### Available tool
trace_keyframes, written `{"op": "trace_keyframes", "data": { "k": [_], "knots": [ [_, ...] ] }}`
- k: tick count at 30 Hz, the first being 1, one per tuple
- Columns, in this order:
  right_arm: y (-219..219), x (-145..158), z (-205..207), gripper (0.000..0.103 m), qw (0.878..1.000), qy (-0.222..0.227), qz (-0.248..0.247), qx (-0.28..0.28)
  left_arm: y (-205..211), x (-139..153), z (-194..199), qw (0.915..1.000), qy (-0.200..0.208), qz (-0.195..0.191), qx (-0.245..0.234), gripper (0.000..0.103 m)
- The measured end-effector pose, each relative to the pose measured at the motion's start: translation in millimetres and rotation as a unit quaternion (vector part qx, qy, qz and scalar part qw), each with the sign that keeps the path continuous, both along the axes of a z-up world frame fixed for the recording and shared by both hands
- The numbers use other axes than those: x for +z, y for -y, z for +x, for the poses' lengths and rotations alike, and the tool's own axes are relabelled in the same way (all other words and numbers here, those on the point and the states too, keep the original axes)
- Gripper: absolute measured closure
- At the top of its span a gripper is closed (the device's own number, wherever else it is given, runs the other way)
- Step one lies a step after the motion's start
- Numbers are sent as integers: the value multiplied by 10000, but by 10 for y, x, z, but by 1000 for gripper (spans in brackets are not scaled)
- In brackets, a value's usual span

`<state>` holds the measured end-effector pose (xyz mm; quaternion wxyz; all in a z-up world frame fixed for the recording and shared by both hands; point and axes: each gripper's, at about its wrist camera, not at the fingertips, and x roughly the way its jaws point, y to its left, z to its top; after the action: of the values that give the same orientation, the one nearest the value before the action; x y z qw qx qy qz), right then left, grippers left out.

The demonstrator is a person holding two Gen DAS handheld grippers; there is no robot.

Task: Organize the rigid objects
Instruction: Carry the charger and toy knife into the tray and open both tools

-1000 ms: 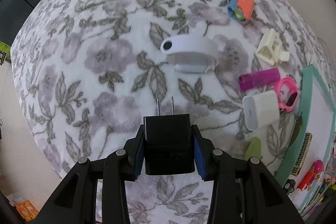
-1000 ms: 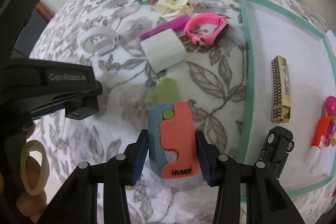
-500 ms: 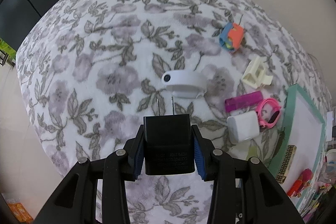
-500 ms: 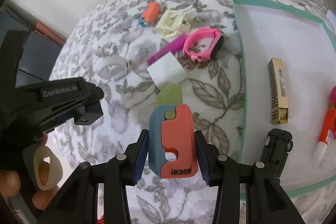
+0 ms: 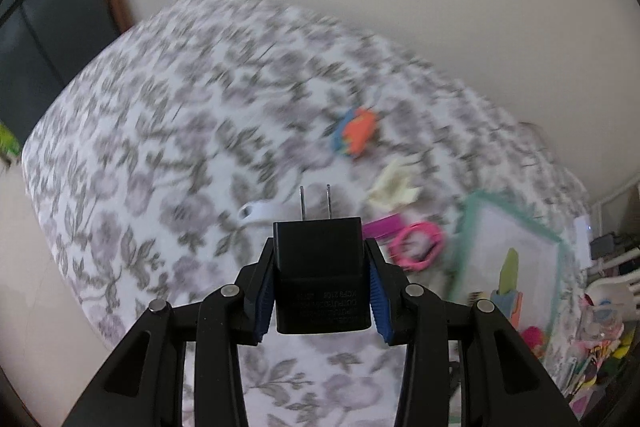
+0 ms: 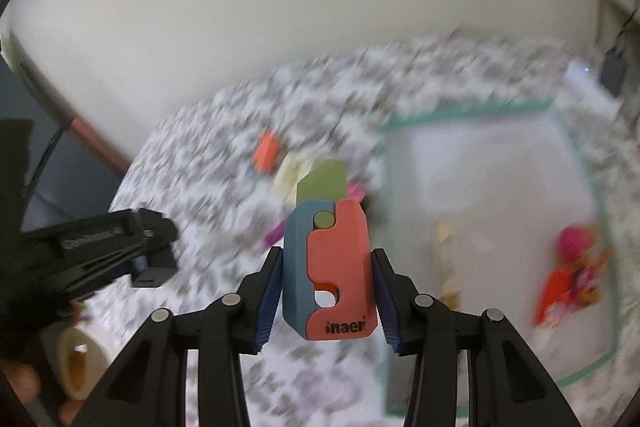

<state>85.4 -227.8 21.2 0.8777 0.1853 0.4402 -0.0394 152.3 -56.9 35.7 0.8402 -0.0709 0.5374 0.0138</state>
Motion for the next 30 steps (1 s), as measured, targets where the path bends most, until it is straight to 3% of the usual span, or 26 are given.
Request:
{"op": "trace_keyframes", "data": {
  "k": [3,7,14,20,30],
  "knots": [
    [209,100,-28,57,9976,202,-460,-479,294,112,38,9995,122,21,-304,61],
    [493,118,-30,57,9931,227,-699,-909,728,120,97,9976,162,53,-671,61],
    [937,-51,-52,57,9836,21,-946,-1536,1365,-118,139,9920,64,47,-1260,61],
    [1105,-271,-17,57,9820,-241,-852,-1666,1616,-458,190,9880,-379,-124,-1495,61],
    [1126,-510,-9,57,9812,-636,-812,-1630,1726,-862,165,9834,-737,58,-1657,61]
  ]
}}
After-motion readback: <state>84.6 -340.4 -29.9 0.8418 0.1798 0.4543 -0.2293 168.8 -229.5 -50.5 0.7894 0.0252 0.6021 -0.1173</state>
